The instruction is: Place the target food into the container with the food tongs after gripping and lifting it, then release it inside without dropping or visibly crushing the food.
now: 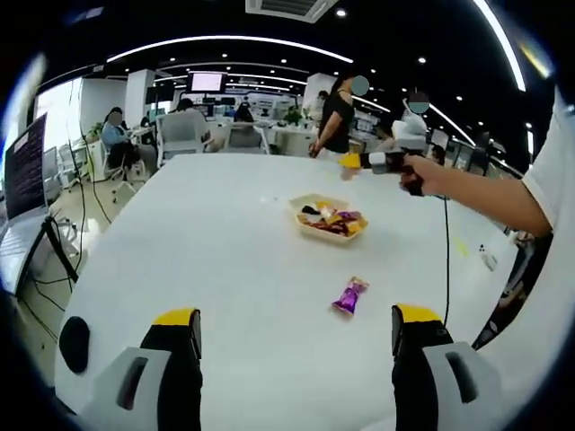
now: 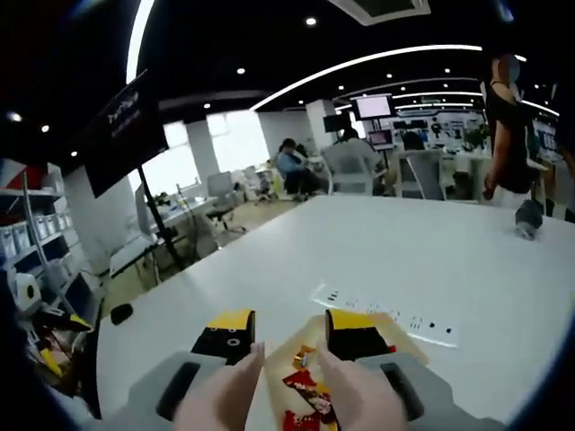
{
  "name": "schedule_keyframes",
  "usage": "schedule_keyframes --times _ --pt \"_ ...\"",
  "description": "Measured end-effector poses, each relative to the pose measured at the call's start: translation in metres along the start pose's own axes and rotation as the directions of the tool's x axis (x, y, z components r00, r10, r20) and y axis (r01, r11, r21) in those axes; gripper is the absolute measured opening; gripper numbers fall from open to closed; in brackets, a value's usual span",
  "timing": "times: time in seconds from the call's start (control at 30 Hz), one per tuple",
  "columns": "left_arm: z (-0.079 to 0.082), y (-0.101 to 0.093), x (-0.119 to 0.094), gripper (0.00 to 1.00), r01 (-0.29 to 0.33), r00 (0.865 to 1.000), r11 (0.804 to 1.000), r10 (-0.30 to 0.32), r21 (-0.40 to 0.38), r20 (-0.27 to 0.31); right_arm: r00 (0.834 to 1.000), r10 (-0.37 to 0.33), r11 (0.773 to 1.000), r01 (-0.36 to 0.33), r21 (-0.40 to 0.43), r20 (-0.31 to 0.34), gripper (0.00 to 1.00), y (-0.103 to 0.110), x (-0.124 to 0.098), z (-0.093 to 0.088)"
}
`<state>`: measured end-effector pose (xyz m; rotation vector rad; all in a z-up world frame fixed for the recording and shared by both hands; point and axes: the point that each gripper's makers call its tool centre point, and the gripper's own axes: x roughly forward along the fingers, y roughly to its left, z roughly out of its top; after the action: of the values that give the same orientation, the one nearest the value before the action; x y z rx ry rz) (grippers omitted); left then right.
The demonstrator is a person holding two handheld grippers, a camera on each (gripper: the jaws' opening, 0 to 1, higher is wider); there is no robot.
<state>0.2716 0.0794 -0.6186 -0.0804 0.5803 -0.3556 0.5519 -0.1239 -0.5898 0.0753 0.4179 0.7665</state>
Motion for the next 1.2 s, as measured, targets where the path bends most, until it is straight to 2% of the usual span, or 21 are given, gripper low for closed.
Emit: schedule_keyframes --times 0.07,0.13,0.17,0.27,0.37,0.5,0.53,0.63,0.83,1.07,1.1,1.2 --pt "0.0 0.0 0.001 0.87 0.0 1.0 1.0 0.0 -0.004 0.0 1.0 0.001 1.0 -0.001 -0.004 -0.001 0.31 0.001 -0.001 -0.001" --pt "0.001 0.0 0.003 0.87 -0.001 1.0 1.0 0.001 -0.008 0.001 0.999 0.031 0.997 -0.032 -0.071 -0.01 0.31 0.017 -0.009 -0.006" --pt "0.002 -0.004 0.007 0.87 0.018 1.0 1.0 -0.018 -0.001 -0.003 0.998 0.054 0.992 -0.056 -0.109 -0.023 0.31 0.026 -0.014 -0.01" --pt "0.002 -0.007 0.01 0.87 0.031 0.999 0.999 -0.031 0.022 -0.023 0.998 0.062 0.99 -0.063 -0.126 -0.01 0.31 0.035 -0.022 -0.014" --pt "0.008 -0.008 0.01 0.87 0.037 0.999 0.999 -0.037 0.035 -0.012 0.997 0.077 0.989 -0.078 -0.126 -0.011 0.31 0.042 -0.027 -0.02" --pt "0.007 -0.007 0.009 0.87 0.031 0.999 0.999 -0.03 0.031 -0.013 0.996 0.076 0.986 -0.081 -0.148 -0.039 0.31 0.046 -0.034 -0.035" --pt "0.007 -0.007 0.009 0.87 0.032 0.999 0.999 -0.032 0.032 -0.012 0.995 0.085 0.983 -0.091 -0.156 -0.049 0.31 0.039 -0.034 -0.039" --pt "0.002 -0.009 0.009 0.87 0.041 0.999 0.998 -0.04 0.043 -0.035 0.995 0.077 0.981 -0.087 -0.175 -0.062 0.31 0.039 -0.038 -0.046" --pt "-0.002 -0.005 0.013 0.87 0.034 0.999 0.998 -0.032 0.051 -0.041 0.993 0.082 0.972 -0.099 -0.212 -0.087 0.31 0.051 -0.051 -0.057" --pt "-0.001 -0.023 0.025 0.87 0.083 0.995 0.994 -0.079 0.068 -0.058 0.989 0.121 0.965 -0.136 -0.223 -0.08 0.31 0.064 -0.067 -0.064" --pt "0.0 -0.025 0.027 0.87 0.086 0.995 0.994 -0.082 0.068 -0.051 0.985 0.158 0.956 -0.171 -0.238 -0.071 0.31 0.073 -0.07 -0.067" --pt "-0.003 -0.028 0.031 0.87 0.089 0.995 0.994 -0.086 0.059 -0.057 0.981 0.166 0.941 -0.189 -0.281 -0.103 0.31 0.078 -0.075 -0.078"
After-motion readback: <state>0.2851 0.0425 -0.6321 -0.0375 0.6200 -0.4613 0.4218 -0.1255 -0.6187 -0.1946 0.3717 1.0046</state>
